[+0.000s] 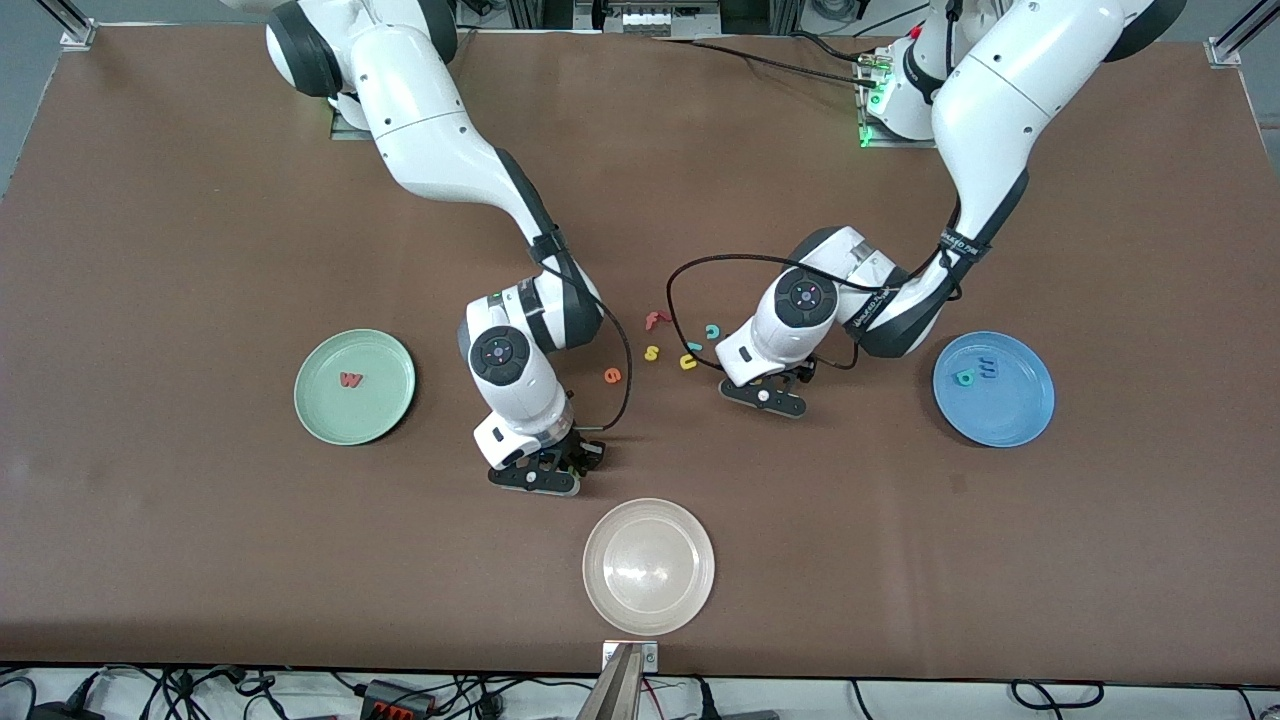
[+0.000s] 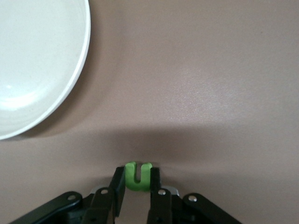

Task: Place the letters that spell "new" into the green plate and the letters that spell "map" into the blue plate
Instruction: 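Carry the u onto the green plate while the left gripper places yellow d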

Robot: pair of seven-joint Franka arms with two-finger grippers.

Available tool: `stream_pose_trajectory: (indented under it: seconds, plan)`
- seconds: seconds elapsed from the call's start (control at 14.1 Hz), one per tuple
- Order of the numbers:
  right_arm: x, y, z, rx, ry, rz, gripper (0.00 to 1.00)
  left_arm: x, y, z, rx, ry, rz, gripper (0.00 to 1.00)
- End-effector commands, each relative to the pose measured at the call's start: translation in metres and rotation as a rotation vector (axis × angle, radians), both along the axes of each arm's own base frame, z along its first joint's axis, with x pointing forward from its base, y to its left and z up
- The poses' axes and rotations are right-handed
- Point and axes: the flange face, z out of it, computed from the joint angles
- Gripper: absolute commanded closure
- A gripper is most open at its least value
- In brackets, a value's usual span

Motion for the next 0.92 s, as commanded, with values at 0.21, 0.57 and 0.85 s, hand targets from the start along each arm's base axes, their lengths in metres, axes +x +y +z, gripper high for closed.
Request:
stream_pose_trajectory:
  seconds: [0.21,0.57,0.85]
  plan:
    - [0.003,-0.034,0.031,-0.133,0.151,0.127,0.95,0.01,0.003,-0.021,-0.024,-0.035,-0.025,0.5]
    - [-0.008,-0.151,0.058,-0.235,0.319,0.24,0.95,0.011,0.01,-0.023,0.02,-0.066,-0.074,0.86]
    - [-0.043,-0.233,0.082,-0.2,0.393,0.31,0.95,0.03,0.046,0.019,0.112,-0.06,-0.043,0.9]
